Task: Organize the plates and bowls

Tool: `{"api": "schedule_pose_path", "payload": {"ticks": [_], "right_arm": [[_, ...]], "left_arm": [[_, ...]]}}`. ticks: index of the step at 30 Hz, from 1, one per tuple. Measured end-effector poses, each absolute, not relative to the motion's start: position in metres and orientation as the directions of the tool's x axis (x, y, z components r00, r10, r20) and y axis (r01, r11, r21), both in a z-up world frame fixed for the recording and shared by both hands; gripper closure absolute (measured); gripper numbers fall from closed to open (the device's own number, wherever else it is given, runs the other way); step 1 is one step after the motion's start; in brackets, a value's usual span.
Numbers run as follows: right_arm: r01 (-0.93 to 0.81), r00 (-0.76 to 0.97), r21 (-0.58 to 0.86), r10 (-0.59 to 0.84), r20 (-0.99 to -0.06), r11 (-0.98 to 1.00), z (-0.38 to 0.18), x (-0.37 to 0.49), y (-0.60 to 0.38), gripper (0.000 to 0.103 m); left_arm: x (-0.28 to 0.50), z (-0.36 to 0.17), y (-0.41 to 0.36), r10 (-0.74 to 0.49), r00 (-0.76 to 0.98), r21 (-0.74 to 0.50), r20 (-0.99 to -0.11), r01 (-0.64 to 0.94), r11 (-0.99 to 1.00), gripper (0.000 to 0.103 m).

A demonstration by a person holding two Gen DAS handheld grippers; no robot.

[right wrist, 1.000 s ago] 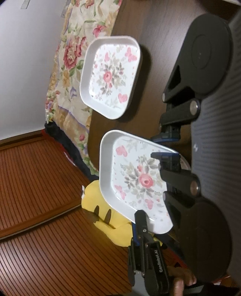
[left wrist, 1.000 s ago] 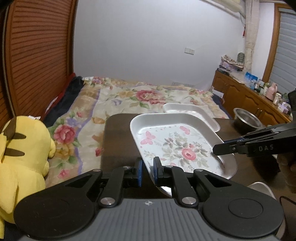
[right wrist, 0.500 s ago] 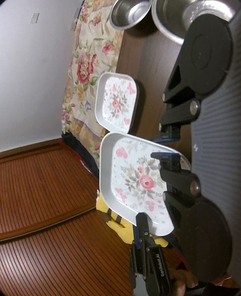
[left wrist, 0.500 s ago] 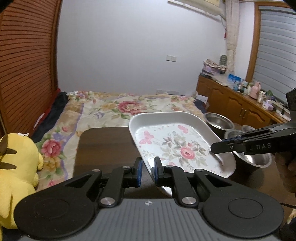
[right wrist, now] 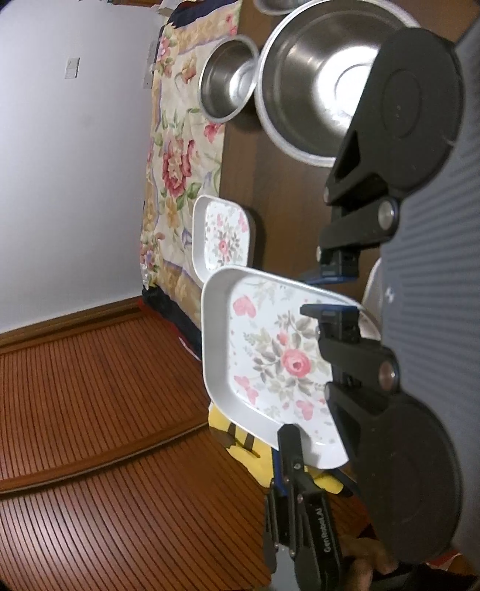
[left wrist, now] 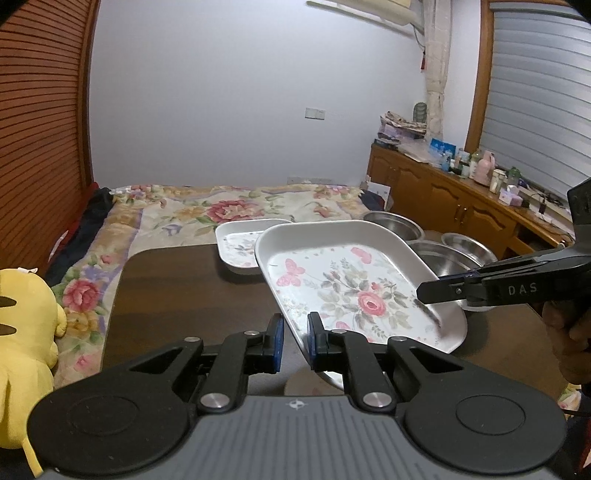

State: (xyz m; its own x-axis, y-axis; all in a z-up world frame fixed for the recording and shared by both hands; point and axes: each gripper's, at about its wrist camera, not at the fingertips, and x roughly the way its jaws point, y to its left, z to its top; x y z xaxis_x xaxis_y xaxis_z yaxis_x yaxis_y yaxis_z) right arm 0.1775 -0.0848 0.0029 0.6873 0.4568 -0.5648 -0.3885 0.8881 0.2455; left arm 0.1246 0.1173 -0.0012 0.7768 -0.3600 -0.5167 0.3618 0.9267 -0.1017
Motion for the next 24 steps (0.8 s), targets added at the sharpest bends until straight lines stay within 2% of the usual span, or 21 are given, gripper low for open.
{"api": "schedule_pose_path", "payload": {"ticks": [12,24], "right_arm": [[-0.375,0.691,0.274,0.464,-0.554,0.886,-0.006,0.156,-0.101,0.09],[-0.356,0.676,0.297,0.464,-0.573,0.886,-0.034,0.137,-0.104,0.09]], "left_arm": [[0.107,-0.009,0.111,-0.371,0.763,-0.113,-0.53,0.37,0.922,0.088],[0.092,-0.038,0.102,-0.368,0.725,-0.128,-0.582,0.365,0.922,0.088]]}}
